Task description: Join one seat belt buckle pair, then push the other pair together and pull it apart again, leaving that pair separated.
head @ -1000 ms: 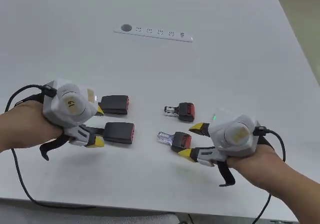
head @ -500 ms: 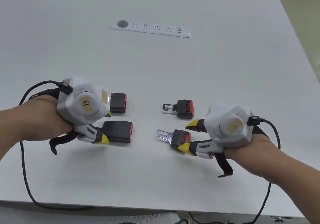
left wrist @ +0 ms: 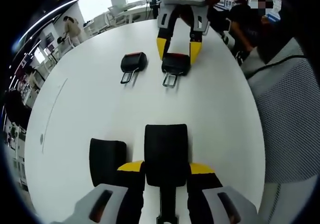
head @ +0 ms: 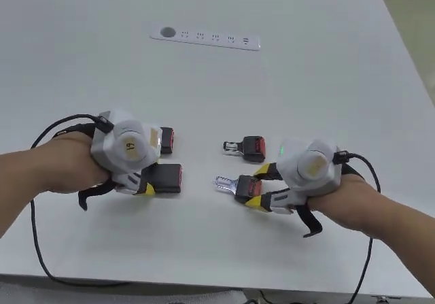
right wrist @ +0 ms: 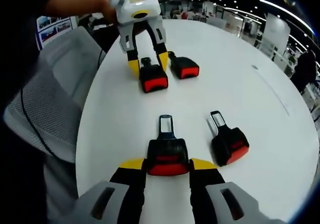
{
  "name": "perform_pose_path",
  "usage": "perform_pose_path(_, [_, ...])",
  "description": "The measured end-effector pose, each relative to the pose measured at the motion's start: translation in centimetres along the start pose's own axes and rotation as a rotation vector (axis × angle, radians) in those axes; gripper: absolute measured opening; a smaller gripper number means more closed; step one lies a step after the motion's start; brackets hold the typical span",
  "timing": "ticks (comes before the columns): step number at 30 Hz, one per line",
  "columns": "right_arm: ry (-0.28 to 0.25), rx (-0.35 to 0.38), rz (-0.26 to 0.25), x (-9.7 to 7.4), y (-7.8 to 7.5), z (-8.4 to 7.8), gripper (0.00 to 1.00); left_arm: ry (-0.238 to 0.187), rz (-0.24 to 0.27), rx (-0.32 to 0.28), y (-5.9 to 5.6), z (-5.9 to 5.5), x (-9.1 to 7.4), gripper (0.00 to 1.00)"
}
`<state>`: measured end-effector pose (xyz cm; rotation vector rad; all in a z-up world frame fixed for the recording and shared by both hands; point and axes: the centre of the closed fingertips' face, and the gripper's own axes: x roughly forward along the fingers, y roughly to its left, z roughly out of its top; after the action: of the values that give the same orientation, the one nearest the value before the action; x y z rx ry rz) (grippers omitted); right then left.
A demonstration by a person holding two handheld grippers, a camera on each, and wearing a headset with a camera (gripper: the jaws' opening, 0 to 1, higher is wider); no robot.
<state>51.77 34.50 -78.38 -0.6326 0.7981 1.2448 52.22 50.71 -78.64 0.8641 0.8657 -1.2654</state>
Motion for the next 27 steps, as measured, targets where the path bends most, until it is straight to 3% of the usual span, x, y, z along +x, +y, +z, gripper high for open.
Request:
perform_pose_path(2, [0.031, -0.057, 0.025, 0.1, 0.1, -0.2, 0.32, 0.011, -0.001, 0.025, -0.1, 0.0, 0.1, 0.33])
perform_pose_path(7, [0.072, -0.116, 0.073, 0.4, 0.0, -0.4, 0.32, 0.017, -0.013, 0.036, 0.0, -0.2, 0.2, 0.33])
perform_pose_path(20, [0.054, -0.114, 0.109, 1.2, -0.6, 0.1, 0.32, 0.029, -0.034, 0.047, -0.1, -0.1, 0.3, 0.33])
perform_pose_path(27, [0.092, -0.15, 0.103, 1.2, -0.4, 0.2, 0.32, 0.035, -0.038, 0.051, -0.1, -0.2, 0.5, 0.33])
